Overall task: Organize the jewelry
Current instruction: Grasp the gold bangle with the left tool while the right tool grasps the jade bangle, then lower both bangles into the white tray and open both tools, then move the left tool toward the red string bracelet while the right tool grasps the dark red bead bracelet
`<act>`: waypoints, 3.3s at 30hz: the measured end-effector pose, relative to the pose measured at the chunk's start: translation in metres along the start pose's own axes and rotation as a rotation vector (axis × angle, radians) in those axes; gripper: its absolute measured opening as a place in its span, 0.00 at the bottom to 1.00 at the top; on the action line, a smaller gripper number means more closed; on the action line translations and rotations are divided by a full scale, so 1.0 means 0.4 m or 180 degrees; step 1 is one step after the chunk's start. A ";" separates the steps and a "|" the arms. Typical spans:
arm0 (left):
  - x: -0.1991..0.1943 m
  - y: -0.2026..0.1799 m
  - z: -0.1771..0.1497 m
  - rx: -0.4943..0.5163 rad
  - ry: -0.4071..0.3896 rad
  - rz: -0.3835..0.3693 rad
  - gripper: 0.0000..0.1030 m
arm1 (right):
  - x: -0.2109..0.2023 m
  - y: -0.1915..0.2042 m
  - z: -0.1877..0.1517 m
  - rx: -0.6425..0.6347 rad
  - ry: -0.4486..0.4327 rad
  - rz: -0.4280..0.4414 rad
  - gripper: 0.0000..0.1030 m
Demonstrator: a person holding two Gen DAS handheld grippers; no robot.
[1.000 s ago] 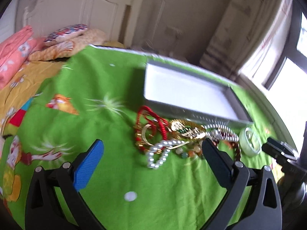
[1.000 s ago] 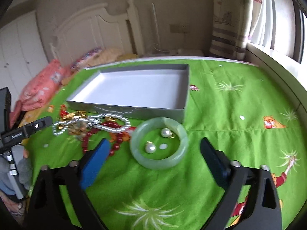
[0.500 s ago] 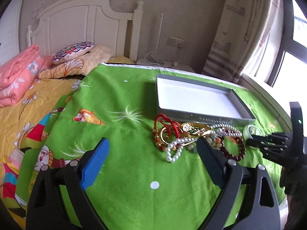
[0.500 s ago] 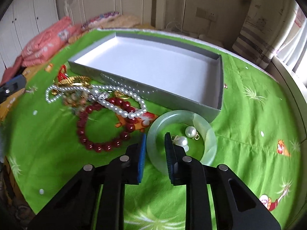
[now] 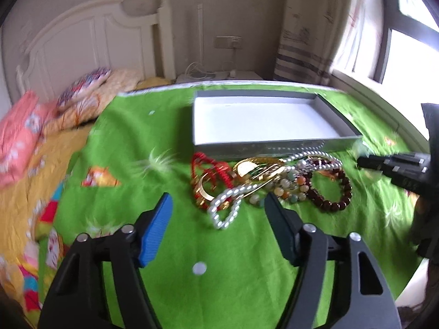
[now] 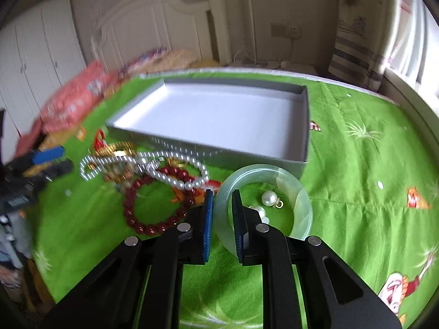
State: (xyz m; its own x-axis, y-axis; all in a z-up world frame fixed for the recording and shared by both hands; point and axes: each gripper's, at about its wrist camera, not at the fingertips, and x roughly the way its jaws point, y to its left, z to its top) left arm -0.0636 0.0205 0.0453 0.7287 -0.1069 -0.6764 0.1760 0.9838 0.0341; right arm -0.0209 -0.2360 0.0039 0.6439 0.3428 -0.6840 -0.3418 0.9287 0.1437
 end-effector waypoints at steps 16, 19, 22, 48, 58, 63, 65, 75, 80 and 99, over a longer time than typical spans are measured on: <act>0.128 -0.145 0.061 0.1279 0.0283 -0.0129 0.12 | -0.084 -0.064 -0.026 0.0398 -0.0488 0.0378 0.15; 0.108 -0.140 0.068 0.1165 0.0195 -0.0200 0.08 | -0.094 -0.072 -0.029 0.0439 -0.0559 0.0400 0.15; 0.083 -0.120 0.079 0.0974 0.0112 -0.0382 0.08 | -0.106 -0.074 -0.032 0.0462 -0.0631 0.0413 0.15; 0.018 0.000 0.184 0.0007 -0.0153 -0.1183 0.07 | -0.124 -0.052 -0.001 0.0259 -0.0784 0.0394 0.15; 0.119 -0.012 0.314 -0.0113 -0.0106 -0.1022 0.07 | -0.033 -0.023 0.138 -0.0122 -0.0630 0.0180 0.15; 0.197 -0.010 0.358 -0.0167 -0.0084 -0.0621 0.07 | 0.074 -0.012 0.213 -0.0254 -0.0374 0.0031 0.15; 0.226 -0.012 0.367 -0.0191 -0.0077 -0.0458 0.07 | 0.133 -0.015 0.235 -0.0252 -0.0217 -0.0039 0.15; 0.282 0.030 0.327 -0.0622 -0.0109 -0.0223 0.62 | 0.147 -0.009 0.235 -0.0142 -0.0196 0.0004 0.27; 0.224 0.074 0.269 -0.0772 -0.0172 -0.0287 0.64 | 0.072 -0.018 0.168 -0.0106 -0.0291 0.0137 0.27; 0.039 0.230 -0.054 -0.1206 -0.0041 -0.0088 0.86 | -0.008 0.048 -0.011 0.0014 0.0012 0.0457 0.27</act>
State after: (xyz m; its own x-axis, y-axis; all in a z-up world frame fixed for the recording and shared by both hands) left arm -0.0504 0.1124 0.0218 0.7359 -0.1337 -0.6638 -0.0596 0.9637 -0.2603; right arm -0.0324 -0.2197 0.0057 0.5860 0.4718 -0.6588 -0.4273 0.8707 0.2435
